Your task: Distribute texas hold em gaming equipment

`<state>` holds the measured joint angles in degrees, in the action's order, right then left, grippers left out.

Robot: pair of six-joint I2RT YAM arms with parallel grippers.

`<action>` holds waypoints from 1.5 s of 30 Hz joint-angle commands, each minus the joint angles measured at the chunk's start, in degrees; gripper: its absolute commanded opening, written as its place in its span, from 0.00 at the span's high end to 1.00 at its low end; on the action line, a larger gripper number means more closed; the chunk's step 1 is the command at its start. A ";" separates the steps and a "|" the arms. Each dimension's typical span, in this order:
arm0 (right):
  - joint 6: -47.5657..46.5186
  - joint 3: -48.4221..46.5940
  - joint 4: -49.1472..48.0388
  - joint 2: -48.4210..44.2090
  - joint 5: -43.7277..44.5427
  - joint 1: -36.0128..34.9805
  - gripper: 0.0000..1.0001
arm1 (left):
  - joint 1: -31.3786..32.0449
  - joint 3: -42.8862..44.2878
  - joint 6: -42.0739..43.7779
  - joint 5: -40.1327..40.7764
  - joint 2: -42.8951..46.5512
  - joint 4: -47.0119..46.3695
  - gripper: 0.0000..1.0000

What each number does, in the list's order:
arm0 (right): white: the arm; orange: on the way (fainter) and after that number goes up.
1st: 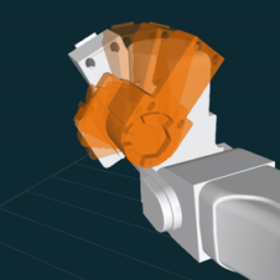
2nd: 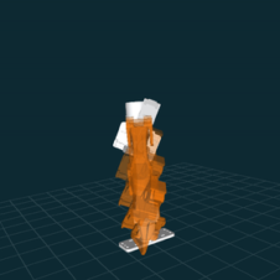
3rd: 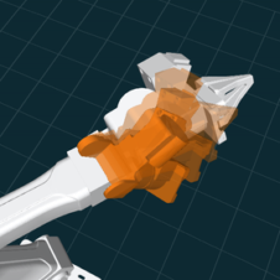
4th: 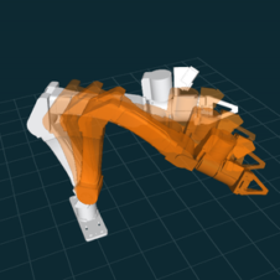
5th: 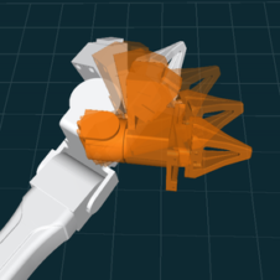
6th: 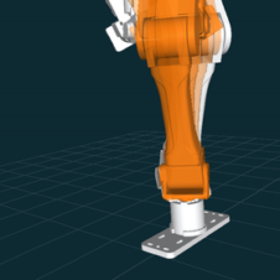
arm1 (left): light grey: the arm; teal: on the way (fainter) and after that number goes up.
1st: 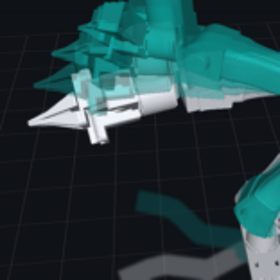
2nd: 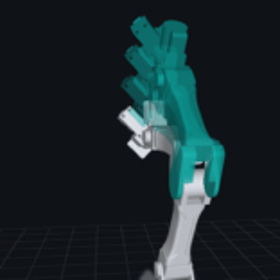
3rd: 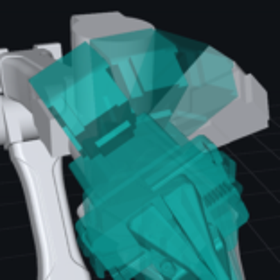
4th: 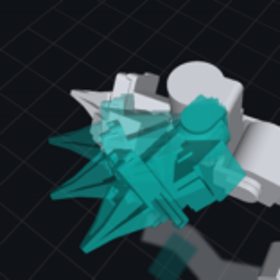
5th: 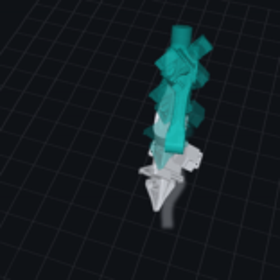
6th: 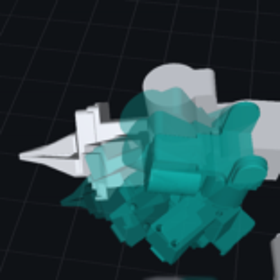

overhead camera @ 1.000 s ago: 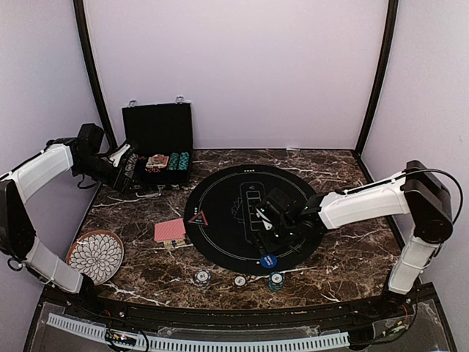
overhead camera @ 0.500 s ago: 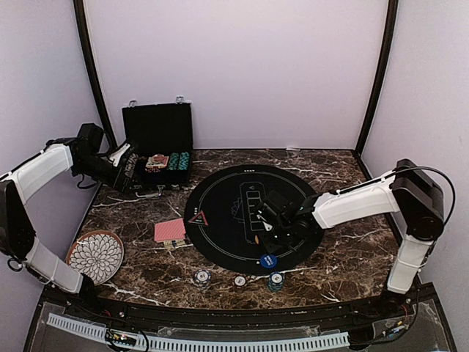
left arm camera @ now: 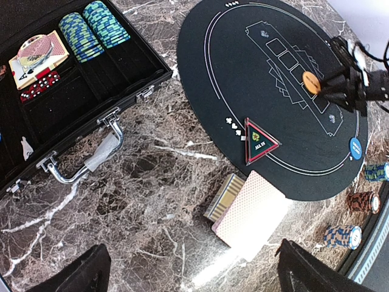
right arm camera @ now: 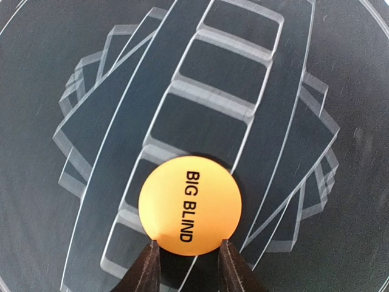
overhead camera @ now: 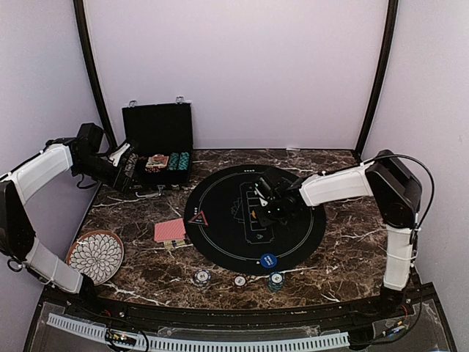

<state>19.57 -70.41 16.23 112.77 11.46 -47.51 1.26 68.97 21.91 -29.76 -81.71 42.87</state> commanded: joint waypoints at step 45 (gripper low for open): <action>-6.02 7.22 13.36 -13.16 -6.74 -10.45 0.31 | 0.60 0.46 1.86 -0.57 2.27 1.86 0.01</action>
<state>13.76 -63.48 27.31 99.83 4.93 -55.90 1.58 68.97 22.94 -29.74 -81.67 43.40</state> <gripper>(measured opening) 0.696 0.989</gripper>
